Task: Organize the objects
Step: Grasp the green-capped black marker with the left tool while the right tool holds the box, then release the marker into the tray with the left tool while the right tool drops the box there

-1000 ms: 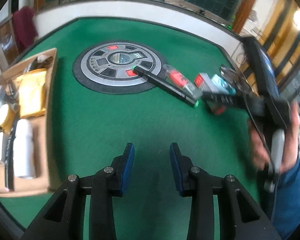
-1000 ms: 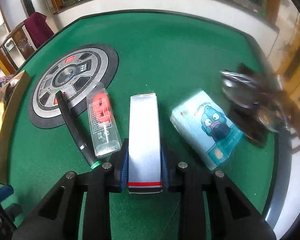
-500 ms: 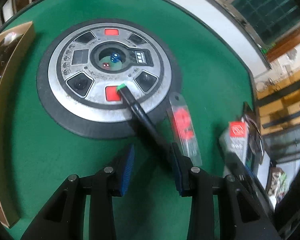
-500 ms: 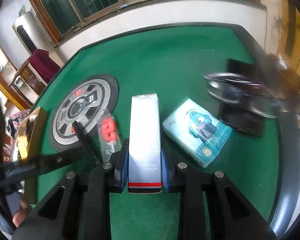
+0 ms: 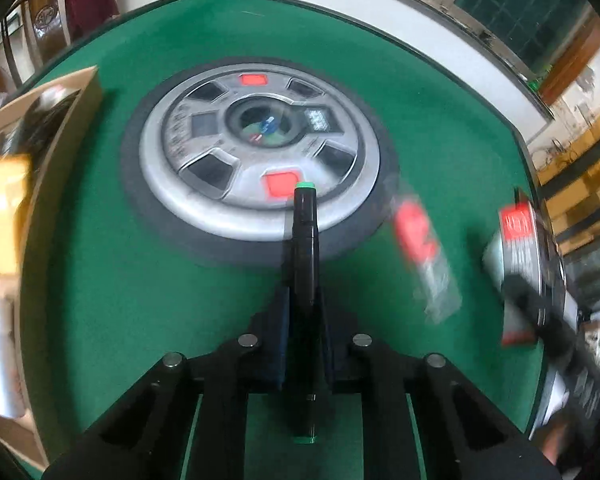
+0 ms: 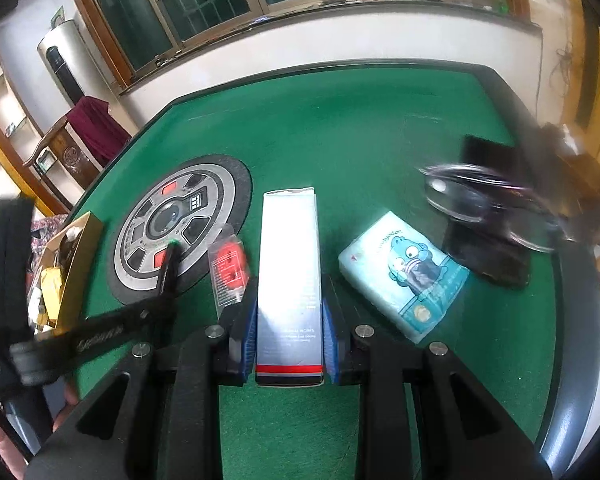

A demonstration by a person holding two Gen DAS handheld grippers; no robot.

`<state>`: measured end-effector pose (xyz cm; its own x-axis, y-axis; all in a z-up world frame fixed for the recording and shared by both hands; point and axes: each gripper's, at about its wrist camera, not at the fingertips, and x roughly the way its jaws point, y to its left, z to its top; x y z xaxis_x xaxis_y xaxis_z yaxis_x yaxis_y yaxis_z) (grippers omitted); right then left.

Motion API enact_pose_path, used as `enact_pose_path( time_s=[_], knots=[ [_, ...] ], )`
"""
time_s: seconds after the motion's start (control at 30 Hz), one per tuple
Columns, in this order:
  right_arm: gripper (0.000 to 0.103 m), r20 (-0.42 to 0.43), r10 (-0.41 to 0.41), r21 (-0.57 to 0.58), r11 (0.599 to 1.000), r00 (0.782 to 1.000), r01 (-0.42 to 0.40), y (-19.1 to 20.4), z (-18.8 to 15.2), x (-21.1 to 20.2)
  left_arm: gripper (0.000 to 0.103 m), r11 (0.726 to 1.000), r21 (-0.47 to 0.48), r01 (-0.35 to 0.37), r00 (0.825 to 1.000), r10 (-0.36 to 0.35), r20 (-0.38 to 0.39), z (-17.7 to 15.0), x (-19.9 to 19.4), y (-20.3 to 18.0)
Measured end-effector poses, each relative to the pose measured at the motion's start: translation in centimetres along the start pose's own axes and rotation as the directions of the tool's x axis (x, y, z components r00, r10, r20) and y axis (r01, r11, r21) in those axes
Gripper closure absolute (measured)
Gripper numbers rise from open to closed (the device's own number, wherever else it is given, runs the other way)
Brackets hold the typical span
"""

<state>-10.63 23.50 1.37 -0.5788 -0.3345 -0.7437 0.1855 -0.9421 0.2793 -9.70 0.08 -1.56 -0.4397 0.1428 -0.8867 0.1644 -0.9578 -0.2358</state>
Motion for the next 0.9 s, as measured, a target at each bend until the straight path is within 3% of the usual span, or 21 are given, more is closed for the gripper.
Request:
enact_pose_path(
  time_s=[0.2,0.4,0.53,0.9],
  knots=[
    [0.079,-0.016,0.008,-0.04,0.999,1.0,-0.008,1.7,-0.6,0.2,0.091,0.995,0.095,-0.023,0.999,0.02,0.034,-4.8,-2.6,2.9],
    [0.079,-0.02,0.0,-0.087,0.996,1.0,-0.001,3.9,-1.7,-0.1,0.091,0.989,0.143,-0.041,0.991,0.023,0.128,-6.6,-6.3,3.4],
    [0.079,-0.028,-0.001,-0.108,0.994,1.0,-0.002,5.4,-2.6,-0.1,0.091,0.987,0.156,-0.031,0.983,0.001,0.185,-7.3,-8.1,4.3],
    [0.079,-0.042,-0.007,-0.174,0.985,0.999,0.0,8.8,-4.7,-0.4,0.091,0.991,0.134,0.029,0.97,-0.06,0.235,-7.5,-11.1,6.7]
  ],
)
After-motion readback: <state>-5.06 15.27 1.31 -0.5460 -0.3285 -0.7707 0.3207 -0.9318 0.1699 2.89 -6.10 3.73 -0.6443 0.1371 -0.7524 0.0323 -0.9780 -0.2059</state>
